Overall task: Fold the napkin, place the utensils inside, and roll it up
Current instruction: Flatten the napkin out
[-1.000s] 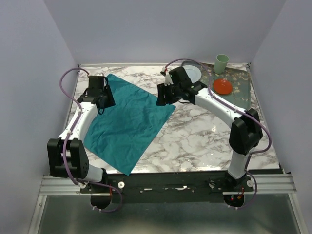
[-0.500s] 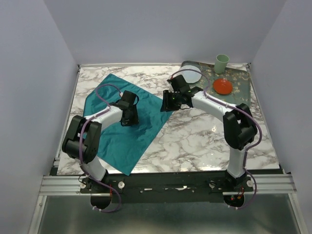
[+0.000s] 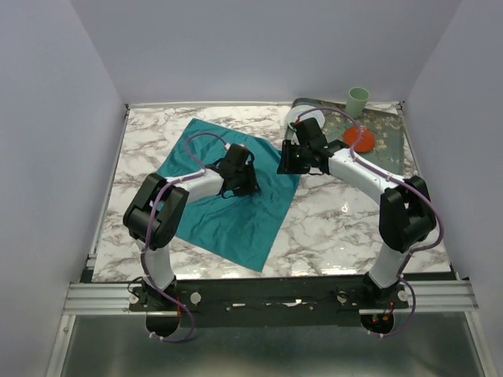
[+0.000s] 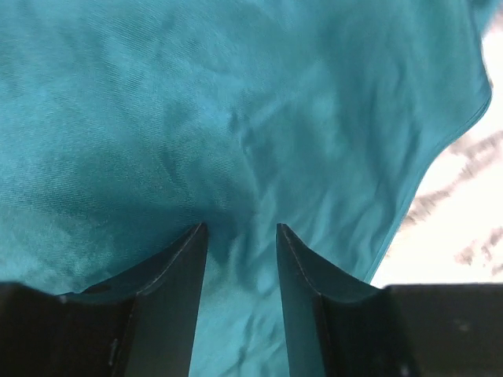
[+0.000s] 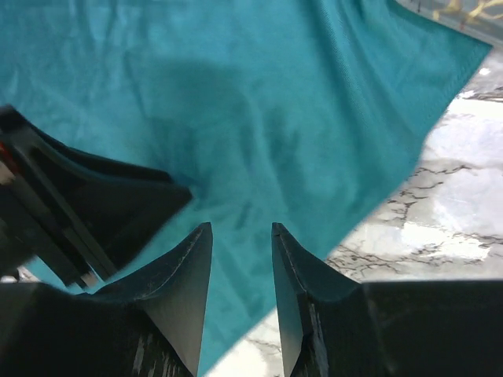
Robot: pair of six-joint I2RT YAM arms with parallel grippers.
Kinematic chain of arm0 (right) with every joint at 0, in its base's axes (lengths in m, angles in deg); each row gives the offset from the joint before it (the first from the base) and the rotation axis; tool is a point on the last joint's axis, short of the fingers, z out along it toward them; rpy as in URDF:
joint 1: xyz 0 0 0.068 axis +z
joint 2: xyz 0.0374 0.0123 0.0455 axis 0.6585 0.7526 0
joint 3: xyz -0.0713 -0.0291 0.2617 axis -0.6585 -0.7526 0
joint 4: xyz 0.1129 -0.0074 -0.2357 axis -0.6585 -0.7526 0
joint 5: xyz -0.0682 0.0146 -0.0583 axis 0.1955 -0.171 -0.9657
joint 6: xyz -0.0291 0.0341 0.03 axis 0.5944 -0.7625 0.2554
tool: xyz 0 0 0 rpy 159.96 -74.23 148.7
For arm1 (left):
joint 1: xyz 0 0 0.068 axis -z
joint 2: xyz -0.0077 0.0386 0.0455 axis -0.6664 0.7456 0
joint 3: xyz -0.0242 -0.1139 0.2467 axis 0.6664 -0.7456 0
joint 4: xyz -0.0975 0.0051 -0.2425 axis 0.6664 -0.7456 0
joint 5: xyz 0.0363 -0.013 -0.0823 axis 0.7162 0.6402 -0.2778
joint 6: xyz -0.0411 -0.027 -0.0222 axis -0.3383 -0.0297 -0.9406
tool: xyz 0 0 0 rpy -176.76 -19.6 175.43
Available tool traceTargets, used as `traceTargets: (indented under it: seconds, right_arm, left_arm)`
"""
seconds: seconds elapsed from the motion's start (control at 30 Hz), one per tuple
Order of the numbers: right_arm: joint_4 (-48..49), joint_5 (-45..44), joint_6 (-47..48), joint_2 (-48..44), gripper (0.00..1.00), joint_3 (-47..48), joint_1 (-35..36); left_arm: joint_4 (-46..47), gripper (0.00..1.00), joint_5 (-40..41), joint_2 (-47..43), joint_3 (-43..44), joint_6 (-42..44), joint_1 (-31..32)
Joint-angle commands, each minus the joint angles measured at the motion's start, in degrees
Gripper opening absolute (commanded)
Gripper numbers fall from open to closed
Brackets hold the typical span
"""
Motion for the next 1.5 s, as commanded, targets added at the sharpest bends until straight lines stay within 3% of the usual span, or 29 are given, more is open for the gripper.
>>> traceTargets:
  seconds: [0.0, 0.1, 0.3, 0.53, 0.57, 0.7, 0.9, 0.97, 1.17, 1.27, 1.3, 1.47]
  right_arm:
    - [-0.15, -2.84, 3.78, -2.30, 0.44, -0.63, -0.47]
    - [-0.15, 2.93, 3.97, -1.51, 0.45, -0.54, -0.12]
    - [0.73, 8.84, 3.17, 1.65, 0.50, 0.95, 6.90]
    - [3.20, 11.14, 2.29, 1.47, 0.63, -1.07, 12.88]
    - [3.28, 11.23, 2.20, 1.65, 0.64, -0.98, 13.67]
    - [4.77, 13.07, 1.24, 2.44, 0.65, -2.04, 16.49]
    - [5.48, 12.73, 2.38, 0.69, 0.65, -4.49, 16.67]
    - [5.83, 12.38, 2.29, 0.07, 0.65, -4.94, 16.67]
    - [6.80, 11.76, 2.20, -2.04, 0.65, -6.43, 16.67]
    - [7.24, 11.49, 2.20, -2.22, 0.65, -6.26, 16.58]
    - [7.24, 11.67, 2.29, -2.13, 0.65, -6.08, 16.67]
    - [7.24, 12.02, 2.73, -1.43, 0.65, -5.82, 16.67]
  left_arm:
    - [-4.78, 0.55, -3.51, 2.52, 2.42, -0.53, 5.83]
    - [-8.21, 0.70, 2.71, -5.81, 2.34, 1.32, 5.40]
    - [-18.85, 0.75, 10.73, -24.26, -1.34, 4.05, -1.27]
    - [-24.05, 0.89, 10.92, -44.07, -16.18, 4.31, -27.01]
    - [-23.36, 0.90, 8.47, -45.04, -17.77, 4.57, -33.91]
    - [-23.09, 0.89, -0.86, -42.78, -21.65, 4.05, -44.31]
    - [-18.97, 0.95, -2.35, -35.83, -23.59, 2.29, -47.07]
    - [-16.15, 0.93, -2.36, -32.06, -23.77, 1.59, -47.33]
    - [-12.46, 0.63, -3.77, -26.33, -21.92, 3.61, -47.25]
    - [-11.66, 0.40, -5.09, -25.10, -21.40, 3.69, -47.25]
    - [-12.53, 0.25, -3.44, -25.19, -20.78, 4.04, -47.25]
    - [-18.78, 0.09, 10.71, -38.79, -16.39, 3.62, -41.12]
